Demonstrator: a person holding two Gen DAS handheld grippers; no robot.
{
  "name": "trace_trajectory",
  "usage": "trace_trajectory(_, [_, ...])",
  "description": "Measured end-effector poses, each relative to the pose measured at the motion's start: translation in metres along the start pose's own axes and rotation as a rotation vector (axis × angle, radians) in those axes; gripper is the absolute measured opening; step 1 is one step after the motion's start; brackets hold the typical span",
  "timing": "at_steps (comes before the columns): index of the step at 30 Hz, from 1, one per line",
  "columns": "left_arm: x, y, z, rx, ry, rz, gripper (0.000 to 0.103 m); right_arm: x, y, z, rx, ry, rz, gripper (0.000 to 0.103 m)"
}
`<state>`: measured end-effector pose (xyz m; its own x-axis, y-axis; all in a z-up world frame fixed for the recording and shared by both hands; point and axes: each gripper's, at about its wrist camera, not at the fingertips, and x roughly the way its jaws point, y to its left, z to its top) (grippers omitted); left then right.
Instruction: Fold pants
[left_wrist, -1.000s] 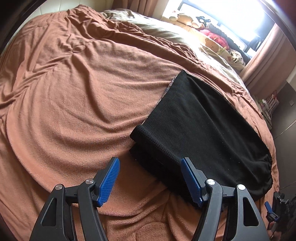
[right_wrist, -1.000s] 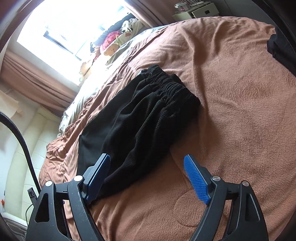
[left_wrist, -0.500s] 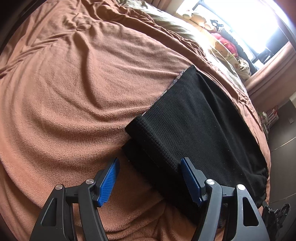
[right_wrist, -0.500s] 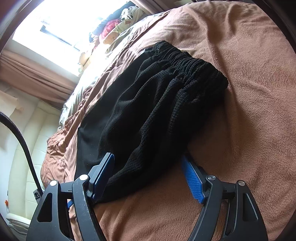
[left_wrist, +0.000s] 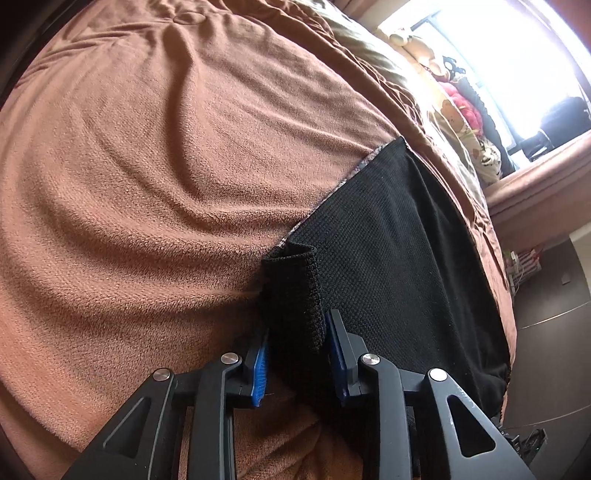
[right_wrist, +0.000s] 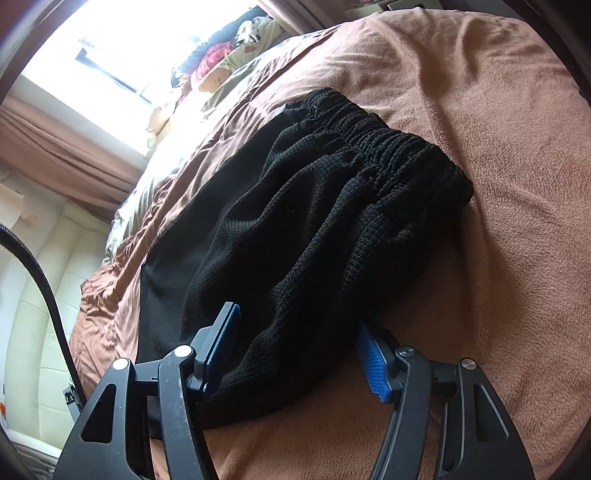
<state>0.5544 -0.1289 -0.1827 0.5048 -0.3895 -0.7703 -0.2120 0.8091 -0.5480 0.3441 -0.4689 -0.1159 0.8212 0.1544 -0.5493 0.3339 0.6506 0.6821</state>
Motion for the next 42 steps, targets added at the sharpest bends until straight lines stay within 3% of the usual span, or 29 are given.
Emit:
trace_trajectory(6, [-0.01,0.005,0.001,-0.014,0.006,0.017,0.039,-0.002,-0.005,-0.001,0.026,0.003,0.018,0.061])
trace_trajectory(17, [-0.003,0.008,0.003,-0.027,-0.011,-0.039,0.042,-0.001,-0.008,-0.004,0.024,-0.008,0.026,0.061])
trace_trajectory(18, [-0.004,0.007,0.004,-0.022,-0.019,-0.029,0.031,0.0,-0.009,-0.003,0.027,-0.008,0.028,0.061])
trace_trajectory(19, [-0.005,0.006,0.004,-0.006,-0.029,-0.008,0.012,0.0,-0.009,-0.003,0.03,-0.009,0.028,0.061])
trace_trajectory(21, [-0.008,0.008,0.005,0.001,-0.033,-0.011,0.01,0.0,-0.01,-0.001,0.036,-0.017,0.021,0.052])
trace_trajectory(23, [-0.013,0.007,0.007,0.0,-0.04,-0.017,0.009,-0.001,-0.012,-0.001,0.03,-0.015,0.033,0.013])
trace_trajectory(24, [-0.017,0.005,0.008,0.004,-0.046,-0.02,0.008,-0.002,-0.012,-0.001,0.033,-0.011,0.059,0.01])
trace_trajectory(33, [-0.061,-0.009,0.016,0.033,-0.11,-0.033,0.007,-0.029,-0.01,-0.01,0.088,-0.046,0.123,0.007])
trace_trajectory(42, [-0.11,0.02,0.012,0.032,-0.138,-0.021,0.007,-0.045,0.003,-0.034,0.108,-0.018,0.164,0.007])
